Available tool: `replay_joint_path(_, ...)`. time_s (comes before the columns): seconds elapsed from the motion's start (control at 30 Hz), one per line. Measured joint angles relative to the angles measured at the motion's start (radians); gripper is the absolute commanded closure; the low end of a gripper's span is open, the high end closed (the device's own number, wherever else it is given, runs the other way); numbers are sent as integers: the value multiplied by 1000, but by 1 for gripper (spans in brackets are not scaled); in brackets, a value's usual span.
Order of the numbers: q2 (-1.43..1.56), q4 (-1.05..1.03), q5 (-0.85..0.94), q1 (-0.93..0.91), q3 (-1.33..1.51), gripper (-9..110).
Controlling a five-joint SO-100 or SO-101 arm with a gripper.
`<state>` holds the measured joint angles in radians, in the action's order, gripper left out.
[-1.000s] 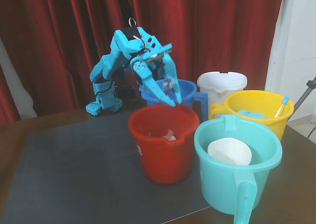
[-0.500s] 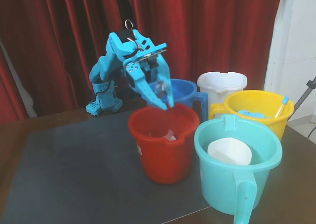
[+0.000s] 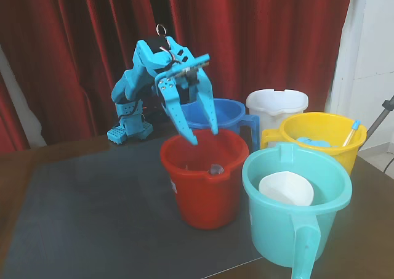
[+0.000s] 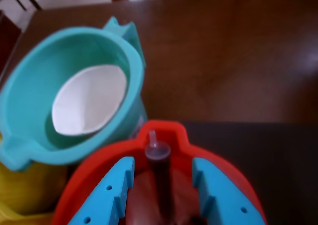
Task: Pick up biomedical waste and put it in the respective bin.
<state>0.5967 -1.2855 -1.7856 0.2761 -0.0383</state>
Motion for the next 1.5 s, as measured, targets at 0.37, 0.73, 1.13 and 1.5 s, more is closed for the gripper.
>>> replay_joint_path(0.37, 112, -314, 198, -38, -2, 102)
replay_joint_path(0.73, 893, -319, 523, -150, 193, 102)
replay_joint_path(1.13, 1700, -319, 974, -169, 1215, 102)
replay_joint_path(1.5, 2473, -84, 1720, -379, 2353, 102)
